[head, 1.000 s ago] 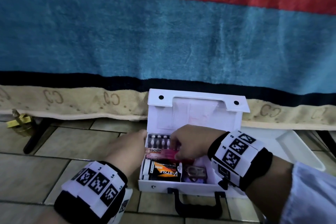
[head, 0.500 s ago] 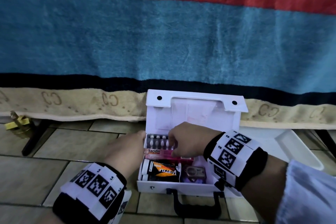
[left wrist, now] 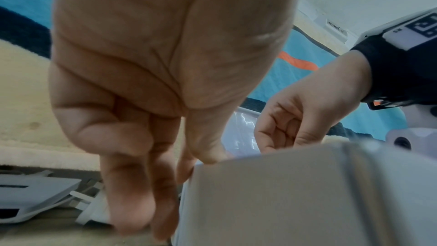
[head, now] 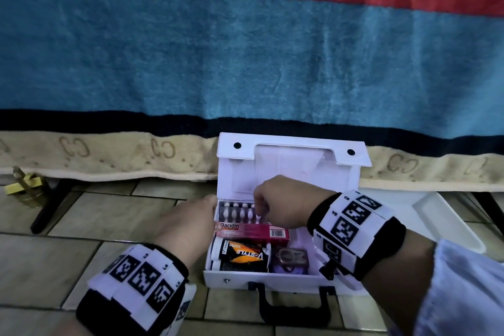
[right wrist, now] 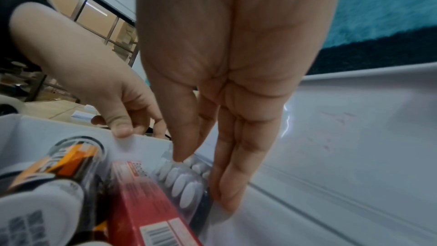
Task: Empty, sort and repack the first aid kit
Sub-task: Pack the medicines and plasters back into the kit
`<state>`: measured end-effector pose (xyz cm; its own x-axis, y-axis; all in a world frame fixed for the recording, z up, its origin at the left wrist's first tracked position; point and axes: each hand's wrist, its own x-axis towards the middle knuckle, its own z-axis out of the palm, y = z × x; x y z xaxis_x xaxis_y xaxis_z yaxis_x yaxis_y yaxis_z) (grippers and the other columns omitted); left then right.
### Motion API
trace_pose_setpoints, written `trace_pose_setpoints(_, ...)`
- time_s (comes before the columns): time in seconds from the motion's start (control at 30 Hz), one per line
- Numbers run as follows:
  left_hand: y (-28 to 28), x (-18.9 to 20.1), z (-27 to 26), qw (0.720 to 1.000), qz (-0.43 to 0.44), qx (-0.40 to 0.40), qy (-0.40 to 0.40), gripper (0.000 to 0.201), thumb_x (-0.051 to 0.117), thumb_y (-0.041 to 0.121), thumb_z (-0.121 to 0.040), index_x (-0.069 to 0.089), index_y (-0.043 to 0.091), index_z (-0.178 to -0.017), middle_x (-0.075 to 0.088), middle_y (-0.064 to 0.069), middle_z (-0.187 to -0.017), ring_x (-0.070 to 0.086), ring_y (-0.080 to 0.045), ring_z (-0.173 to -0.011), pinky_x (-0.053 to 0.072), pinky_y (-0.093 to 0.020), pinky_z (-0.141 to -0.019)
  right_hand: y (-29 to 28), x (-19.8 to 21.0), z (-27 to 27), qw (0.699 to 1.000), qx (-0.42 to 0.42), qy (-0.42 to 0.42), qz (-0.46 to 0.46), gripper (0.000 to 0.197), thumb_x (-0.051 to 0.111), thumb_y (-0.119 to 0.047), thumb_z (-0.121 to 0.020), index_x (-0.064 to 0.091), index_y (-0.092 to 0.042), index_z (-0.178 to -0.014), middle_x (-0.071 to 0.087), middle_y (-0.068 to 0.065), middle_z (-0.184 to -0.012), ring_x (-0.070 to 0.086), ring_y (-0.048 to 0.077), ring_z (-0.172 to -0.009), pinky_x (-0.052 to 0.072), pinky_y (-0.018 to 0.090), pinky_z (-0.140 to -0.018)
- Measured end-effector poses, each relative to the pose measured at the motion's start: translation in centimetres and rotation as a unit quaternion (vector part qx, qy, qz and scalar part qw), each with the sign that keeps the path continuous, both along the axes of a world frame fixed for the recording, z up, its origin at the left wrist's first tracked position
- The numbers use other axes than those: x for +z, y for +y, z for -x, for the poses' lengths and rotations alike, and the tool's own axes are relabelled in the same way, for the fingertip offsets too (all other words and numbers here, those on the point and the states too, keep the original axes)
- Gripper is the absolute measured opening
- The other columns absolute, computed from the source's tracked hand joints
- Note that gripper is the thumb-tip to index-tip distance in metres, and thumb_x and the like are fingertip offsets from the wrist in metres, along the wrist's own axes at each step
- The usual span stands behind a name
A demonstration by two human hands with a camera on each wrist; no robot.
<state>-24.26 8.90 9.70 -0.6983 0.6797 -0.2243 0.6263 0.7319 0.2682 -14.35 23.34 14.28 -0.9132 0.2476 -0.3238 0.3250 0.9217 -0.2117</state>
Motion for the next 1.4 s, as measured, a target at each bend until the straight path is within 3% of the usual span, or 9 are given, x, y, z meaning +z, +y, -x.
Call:
trace_pose_setpoints(0.17,0.2,0.5,-0.3,1.0,0.007,-0.003,0.007,0.009,0.048,0.025,-0.092,0.049,0.029,-0.1,0.053,0.007,-0.083,0.054,-0.018,-0.081,0.039,-0.027,-0.065,0.5,2.3,-1.1,0.999,-0.024,-0.034,-0.035,0.021,0.059,-0.021,-0.091,0.066,-0.01,-0.107,0.065,0.003,-0.107,0.061,0.02,-0.098,0.048,0.029,-0.08)
trace_pose_setpoints(0.3,0.3,1.0,-0.4,1.0,0.005,-0.004,0.019,0.006,0.054,0.028,-0.089,0.048,0.029,-0.089,0.049,0.008,-0.075,0.054,-0.019,-0.081,0.037,-0.025,-0.066,1.5,5.6,-3.5,0.996,-0.082,0.019,-0.027,0.017,0.066,-0.033,-0.085,0.066,-0.023,-0.1,0.053,-0.015,-0.078,0.051,0.004,-0.067,0.039,0.019,-0.062)
trace_pose_setpoints(0.43,0.2,1.7,-0.5,0.999,-0.01,0.017,0.03,0.033,0.069,0.034,-0.081,0.053,0.026,-0.109,0.058,0.004,-0.102,0.055,-0.018,-0.092,0.046,-0.03,-0.073,2.5,7.1,-7.3,0.981,-0.165,0.097,-0.036,0.01,0.068,-0.034,-0.083,0.061,-0.028,-0.087,0.055,-0.014,-0.076,0.047,0.001,-0.062,0.038,0.02,-0.058)
trace_pose_setpoints(0.67,1.2,3.2,-4.5,0.985,-0.136,-0.096,0.043,0.035,0.065,0.037,-0.084,0.056,0.021,-0.114,0.059,-0.002,-0.11,0.057,-0.021,-0.095,0.047,-0.032,-0.076,2.2,6.0,-16.6,0.92,-0.324,0.215,-0.053,0.009,0.069,-0.022,-0.081,0.064,-0.021,-0.074,0.061,-0.009,-0.067,0.05,0.003,-0.057,0.037,0.01,-0.049)
trace_pose_setpoints(0.87,3.4,4.0,-10.6,0.969,-0.13,-0.209,0.032,0.031,0.062,0.041,-0.084,0.056,0.028,-0.112,0.058,0.007,-0.11,0.055,-0.016,-0.101,0.038,-0.029,-0.067,1.3,3.8,-25.0,0.855,-0.434,0.265,-0.1,0.007,0.066,-0.015,-0.081,0.067,-0.013,-0.074,0.064,-0.004,-0.066,0.058,0.012,-0.064,0.042,0.025,-0.059)
trace_pose_setpoints(0.93,4.2,3.4,-12.5,0.961,-0.138,-0.24,0.01,0.031,0.064,0.04,-0.083,0.057,0.028,-0.11,0.06,0.008,-0.105,0.057,-0.014,-0.097,0.045,-0.03,-0.077,1.4,2.9,-27.5,0.842,-0.459,0.268,-0.093,0.01,0.067,-0.014,-0.081,0.066,-0.011,-0.071,0.062,-0.004,-0.063,0.055,0.01,-0.06,0.04,0.024,-0.056)
trace_pose_setpoints(1.1,6.2,2.5,-16.9,0.948,-0.15,-0.281,-0.004,0.024,0.061,0.04,-0.085,0.058,0.029,-0.107,0.059,0.011,-0.103,0.057,-0.012,-0.09,0.047,-0.03,-0.082,3.1,-0.8,-32.4,0.833,-0.497,0.224,-0.092,0.02,0.067,-0.019,-0.079,0.06,-0.012,-0.062,0.061,0.003,-0.059,0.052,0.015,-0.056,0.039,0.025,-0.053)
trace_pose_setpoints(1.23,8.9,2.4,-20.1,0.947,-0.153,-0.283,0.017,0.02,0.059,0.038,-0.087,0.059,0.027,-0.104,0.057,0.008,-0.102,0.056,-0.013,-0.088,0.046,-0.03,-0.079,5.0,-2.9,-35.2,0.848,-0.492,0.189,-0.056,0.024,0.068,-0.02,-0.08,0.056,-0.025,-0.06,0.056,-0.011,-0.056,0.048,-0.002,-0.056,0.033,0.01,-0.047)
trace_pose_setpoints(1.4,12.9,0.9,-22.9,0.92,-0.046,-0.386,0.04,0.03,0.053,0.029,-0.09,0.055,0.024,-0.12,0.046,0.001,-0.121,0.047,-0.018,-0.111,0.044,-0.032,-0.091,7.5,-3.7,-37.4,0.865,-0.466,0.184,-0.025,0.015,0.069,-0.024,-0.081,0.061,-0.028,-0.069,0.067,-0.011,-0.074,0.06,0.007,-0.072,0.034,0.004,-0.054)
